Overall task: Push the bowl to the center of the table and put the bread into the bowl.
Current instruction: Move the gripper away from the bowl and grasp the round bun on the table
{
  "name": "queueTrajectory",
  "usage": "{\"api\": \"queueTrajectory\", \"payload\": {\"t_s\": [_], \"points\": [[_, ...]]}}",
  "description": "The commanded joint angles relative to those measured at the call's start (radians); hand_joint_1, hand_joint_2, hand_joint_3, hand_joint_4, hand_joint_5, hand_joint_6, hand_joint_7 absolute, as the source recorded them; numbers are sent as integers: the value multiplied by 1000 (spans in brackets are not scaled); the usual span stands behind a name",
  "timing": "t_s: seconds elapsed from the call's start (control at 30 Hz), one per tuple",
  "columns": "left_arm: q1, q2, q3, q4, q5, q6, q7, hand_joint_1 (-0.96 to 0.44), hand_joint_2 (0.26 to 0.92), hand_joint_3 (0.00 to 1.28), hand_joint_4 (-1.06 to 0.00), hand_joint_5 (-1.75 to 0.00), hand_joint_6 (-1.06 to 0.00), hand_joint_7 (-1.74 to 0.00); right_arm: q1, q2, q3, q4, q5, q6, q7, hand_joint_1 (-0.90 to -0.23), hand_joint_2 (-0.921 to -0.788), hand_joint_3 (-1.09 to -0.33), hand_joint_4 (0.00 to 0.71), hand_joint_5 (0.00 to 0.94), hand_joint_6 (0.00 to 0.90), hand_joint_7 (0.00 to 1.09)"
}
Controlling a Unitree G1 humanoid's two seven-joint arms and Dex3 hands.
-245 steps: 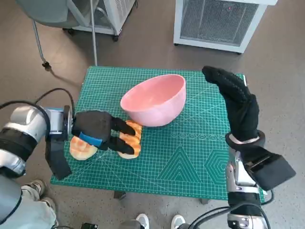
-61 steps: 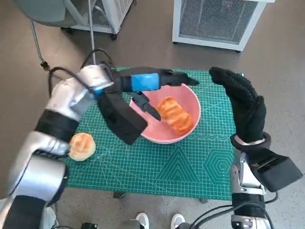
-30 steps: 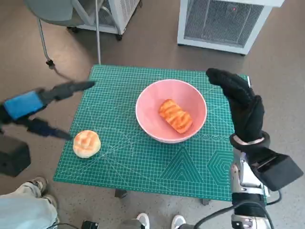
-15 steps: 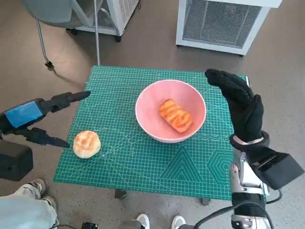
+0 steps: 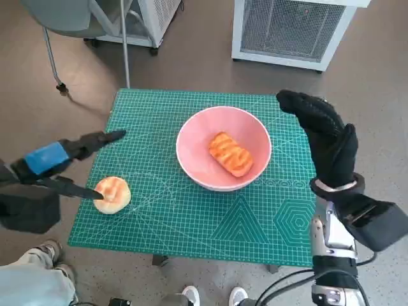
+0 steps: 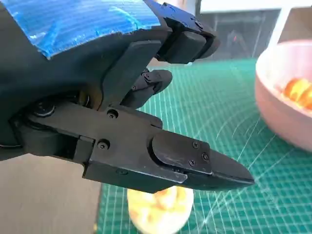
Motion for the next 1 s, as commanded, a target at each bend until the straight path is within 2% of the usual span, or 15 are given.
{"api": "queueTrajectory", "payload": {"t_s": [0.03,0.47,0.77,1.0], "points": [[-11,-19,-23,34,23,3,16,-224,751,0,-79,-4,-240,-30,29,-9,-6,-16,6,26,7,-660,-921,-831,228,0,-1,654],[-18,-48,-102,88,81,60,-7,-195,750,0,-101,-6,-248,-16,40,-7,-13,-31,-13,36,-10,-659,-921,-834,221,0,-1,650],[-30,-64,-159,111,135,165,-51,-115,755,2,-126,-7,-277,-16,46,-7,-13,-49,-23,46,-24,-658,-921,-836,217,0,-1,649],[-37,-85,-200,151,165,194,-53,-82,760,4,-181,-20,-293,-15,45,-6,-11,-47,-32,43,-33,-656,-921,-835,217,0,-1,649]]}}
